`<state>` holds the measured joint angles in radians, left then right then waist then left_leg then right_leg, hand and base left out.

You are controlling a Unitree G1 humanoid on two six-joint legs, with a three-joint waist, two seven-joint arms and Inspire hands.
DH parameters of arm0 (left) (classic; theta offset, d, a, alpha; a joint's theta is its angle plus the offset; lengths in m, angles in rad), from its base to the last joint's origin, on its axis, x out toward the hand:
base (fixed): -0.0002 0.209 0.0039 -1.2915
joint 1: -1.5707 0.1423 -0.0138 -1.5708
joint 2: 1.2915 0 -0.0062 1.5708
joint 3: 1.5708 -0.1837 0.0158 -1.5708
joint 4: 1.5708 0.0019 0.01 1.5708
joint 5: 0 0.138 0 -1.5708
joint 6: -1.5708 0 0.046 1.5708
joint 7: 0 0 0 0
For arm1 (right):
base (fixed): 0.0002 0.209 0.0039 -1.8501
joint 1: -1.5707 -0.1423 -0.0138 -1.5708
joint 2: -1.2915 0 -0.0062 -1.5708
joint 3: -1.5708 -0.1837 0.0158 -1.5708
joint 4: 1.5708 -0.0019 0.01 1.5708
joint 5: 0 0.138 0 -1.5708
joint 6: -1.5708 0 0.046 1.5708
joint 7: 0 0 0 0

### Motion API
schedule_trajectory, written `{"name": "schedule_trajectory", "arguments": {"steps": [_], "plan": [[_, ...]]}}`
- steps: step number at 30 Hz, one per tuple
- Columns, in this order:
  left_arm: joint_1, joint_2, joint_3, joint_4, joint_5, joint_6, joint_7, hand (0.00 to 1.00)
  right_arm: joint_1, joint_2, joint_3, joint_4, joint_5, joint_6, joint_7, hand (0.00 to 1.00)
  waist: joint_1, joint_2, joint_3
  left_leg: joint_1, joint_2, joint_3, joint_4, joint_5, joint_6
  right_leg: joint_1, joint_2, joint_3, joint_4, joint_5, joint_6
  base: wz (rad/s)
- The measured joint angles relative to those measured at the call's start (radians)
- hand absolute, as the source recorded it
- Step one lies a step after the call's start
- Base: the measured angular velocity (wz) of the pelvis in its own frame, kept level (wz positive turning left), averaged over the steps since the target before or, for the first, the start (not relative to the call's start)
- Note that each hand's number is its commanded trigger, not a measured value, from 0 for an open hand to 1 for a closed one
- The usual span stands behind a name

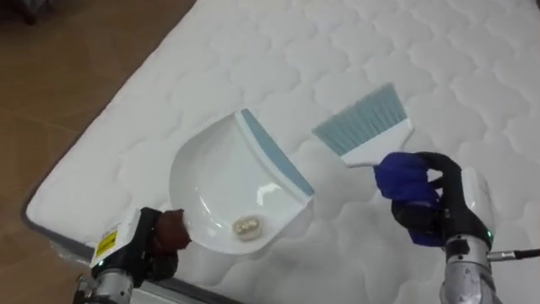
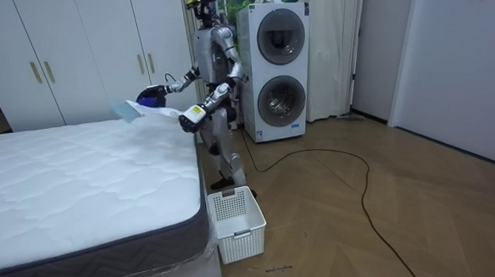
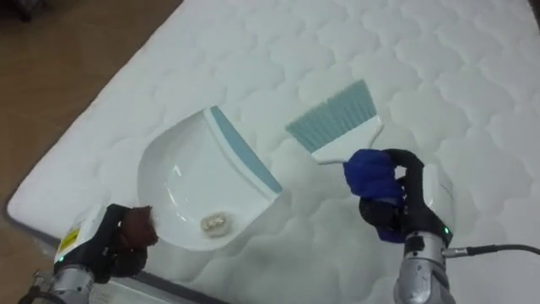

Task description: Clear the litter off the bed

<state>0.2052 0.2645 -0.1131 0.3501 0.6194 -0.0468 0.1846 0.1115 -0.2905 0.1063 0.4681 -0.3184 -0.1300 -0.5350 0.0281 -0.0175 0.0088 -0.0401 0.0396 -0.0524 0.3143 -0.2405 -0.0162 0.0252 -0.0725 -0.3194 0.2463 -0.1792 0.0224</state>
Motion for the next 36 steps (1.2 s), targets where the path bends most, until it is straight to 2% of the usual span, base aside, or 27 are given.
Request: {"name": "schedule_trajectory", "arguments": {"steps": [2,3,4,5,6,7,8,9,11,12,16,19,24,26,28,29,30,31,32,33,34,35,36], "plan": [[0.0,-0.003,0.0,0.008,0.001,0.0,-0.018,1.0,0.0,0.011,0.0,0.018,0.0,0.0,0.0,0.0,-0.002,-0.002,0.0046,-0.028,0.007,0.035,0.02,0.005,-0.008,0.012,-0.001,-0.019,0.002,-0.018,-0.004,1.02],[0.0,-0.005,0.0,0.01,0.0,0.0,-0.026,1.0,0.0,0.019,0.0,0.029,0.0,0.0,0.001,0.0,-0.009,-0.003,0.0066,-0.055,0.027,0.106,0.039,0.008,-0.012,0.017,-0.004,-0.049,0.012,-0.034,-0.009,1.35],[-0.002,-0.006,0.001,0.01,0.0,-0.001,-0.027,1.0,0.002,0.023,-0.001,0.033,0.003,0.0,0.001,0.0,-0.019,-0.009,0.0115,-0.078,0.052,0.203,0.053,0.023,-0.012,0.02,-0.009,-0.076,0.025,-0.055,-0.011,1.43],[-0.002,-0.008,0.001,0.01,-0.001,-0.001,-0.027,1.0,0.002,0.024,-0.001,0.032,0.004,0.0,0.001,0.0,-0.022,-0.012,0.0121,-0.089,0.06,0.247,0.058,0.035,-0.008,0.015,-0.015,-0.086,0.033,-0.066,-0.014,1.39],[-0.003,-0.012,0.001,0.01,0.0,-0.001,-0.028,1.0,0.0,0.025,-0.007,0.032,0.01,-0.002,0.001,0.0,-0.023,-0.014,0.0114,-0.103,0.077,0.315,0.072,0.047,-0.007,-0.001,-0.031,-0.11,0.05,-0.084,-0.017,1.11],[-0.003,-0.016,0.001,0.012,-0.001,-0.001,-0.029,1.0,-0.004,0.025,-0.01,0.03,0.03,-0.002,0.001,0.0,-0.018,-0.013,0.012,-0.118,0.093,0.368,0.081,0.057,-0.002,-0.007,-0.041,-0.154,0.065,-0.097,-0.019,1.04],[-0.003,-0.017,0.0,0.015,-0.004,-0.002,-0.03,1.0,-0.005,0.025,-0.01,0.03,0.042,-0.002,0.001,0.0,-0.018,-0.01,0.0105,-0.125,0.1,0.391,0.087,0.061,0.0,-0.004,-0.049,-0.184,0.071,-0.102,-0.022,0.99],[-0.003,-0.016,0.0,0.022,-0.021,-0.002,-0.03,1.0,-0.011,0.025,-0.01,0.03,0.054,-0.003,0.001,0.0,-0.02,-0.009,0.0105,-0.132,0.11,0.436,0.094,0.07,0.007,0.003,-0.061,-0.228,0.086,-0.113,-0.021,0.86],[-0.003,-0.017,-0.001,0.028,-0.04,-0.002,-0.031,1.0,-0.016,0.023,-0.011,0.027,0.077,-0.01,0.001,0.0,-0.02,-0.004,0.0084,-0.14,0.109,0.467,0.093,0.081,0.018,0.017,-0.068,-0.27,0.09,-0.126,-0.014,0.91],[-0.003,-0.017,-0.001,0.033,-0.061,-0.002,-0.032,1.0,-0.024,0.024,-0.011,0.026,0.086,-0.018,0.001,0.0,-0.014,0.001,0.0101,-0.141,0.104,0.468,0.091,0.085,0.02,0.029,-0.069,-0.294,0.086,-0.128,-0.011,0.75],[-0.008,-0.025,-0.002,0.068,-0.119,-0.004,-0.041,1.0,-0.025,0.025,-0.008,0.026,0.114,-0.035,0.003,0.0,-0.001,0.015,0.0028,-0.132,0.068,0.437,0.059,0.098,0.027,0.069,-0.084,-0.342,0.082,-0.13,0.003,0.41],[-0.018,-0.025,-0.001,0.091,-0.128,-0.004,-0.042,1.0,-0.025,0.028,0.02,0.025,0.167,-0.035,0.003,0.0,0.01,0.015,0.003,-0.125,0.051,0.435,0.05,0.097,0.028,0.083,-0.095,-0.371,0.082,-0.126,0.011,0.19],[-0.025,-0.025,0.0,0.09,-0.125,-0.004,-0.042,1.0,-0.027,0.031,0.032,0.026,0.198,-0.034,0.006,0.0,0.029,0.014,0.0036,-0.127,0.033,0.428,0.05,0.081,0.052,0.09,-0.115,-0.393,0.1,-0.116,0.028,0.16],[-0.033,-0.023,0.001,0.09,-0.125,-0.006,-0.041,1.0,-0.027,0.031,0.032,0.03,0.203,-0.034,0.007,0.0,0.029,0.014,0.0036,-0.132,0.019,0.404,0.053,0.073,0.064,0.088,-0.131,-0.396,0.137,-0.115,0.03,0.33],[-0.044,-0.024,0.001,0.09,-0.123,-0.011,-0.04,1.0,-0.028,0.031,0.029,0.03,0.235,-0.034,0.008,0.0,0.029,0.014,0.003,-0.14,-0.001,0.369,0.055,0.064,0.078,0.073,-0.157,-0.381,0.205,-0.115,0.03,0.48],[-0.054,-0.023,0.001,0.09,-0.122,-0.022,-0.04,1.0,-0.028,0.031,0.028,0.03,0.254,-0.033,0.007,0.0,0.028,0.013,0.0037,-0.141,-0.014,0.336,0.06,0.059,0.089,0.046,-0.18,-0.334,0.277,-0.11,0.029,0.64],[-0.06,-0.024,-0.002,0.09,-0.124,-0.03,-0.038,1.0,-0.029,0.03,0.028,0.03,0.266,-0.033,0.007,0.0,0.028,0.015,0.0061,-0.14,-0.035,0.29,0.062,0.056,0.108,0.008,-0.191,-0.261,0.347,-0.099,0.019,0.64],[-0.06,-0.025,-0.004,0.087,-0.125,-0.033,-0.037,1.0,-0.032,0.032,0.029,0.031,0.273,-0.034,0.007,0.0,0.026,0.025,0.0094,-0.141,-0.056,0.224,0.06,0.053,0.113,-0.028,-0.158,-0.156,0.36,-0.112,0.014,0.4],[-0.06,-0.024,-0.003,0.086,-0.126,-0.032,-0.036,1.0,-0.035,0.034,0.03,0.031,0.274,-0.034,0.008,0.0,0.027,0.033,0.0107,-0.142,-0.062,0.184,0.057,0.055,0.117,-0.045,-0.128,-0.115,0.357,-0.125,0.01,0.55],[-0.059,-0.019,-0.003,0.086,-0.126,-0.031,-0.036,1.0,-0.032,0.045,0.03,0.031,0.271,-0.034,0.008,0.0,0.003,0.045,0.009,-0.143,-0.077,0.099,0.042,0.067,0.122,-0.066,-0.073,-0.076,0.32,-0.135,-0.002,0.98],[-0.061,-0.007,-0.003,0.085,-0.127,-0.031,-0.036,1.0,-0.029,0.059,0.031,0.032,0.27,-0.032,-0.002,0.0,-0.019,0.042,0.007,-0.137,-0.096,0.02,0.02,0.088,0.126,-0.088,-0.024,-0.035,0.269,-0.134,-0.003,1.19],[-0.062,-0.003,-0.003,0.083,-0.127,-0.032,-0.036,1.0,-0.029,0.064,0.031,0.032,0.27,-0.032,-0.01,0.0,-0.032,0.036,0.0073,-0.134,-0.107,-0.013,0.013,0.097,0.127,-0.102,-0.009,-0.009,0.248,-0.133,-0.002,1.29],[-0.062,0.0,-0.006,0.083,-0.125,-0.031,-0.037,1.0,-0.026,0.065,0.03,0.032,0.272,-0.032,-0.028,0.0,-0.052,0.025,0.0085,-0.125,-0.135,-0.092,0.01,0.112,0.131,-0.131,0.015,0.05,0.216,-0.125,-0.001,1.28]]}}
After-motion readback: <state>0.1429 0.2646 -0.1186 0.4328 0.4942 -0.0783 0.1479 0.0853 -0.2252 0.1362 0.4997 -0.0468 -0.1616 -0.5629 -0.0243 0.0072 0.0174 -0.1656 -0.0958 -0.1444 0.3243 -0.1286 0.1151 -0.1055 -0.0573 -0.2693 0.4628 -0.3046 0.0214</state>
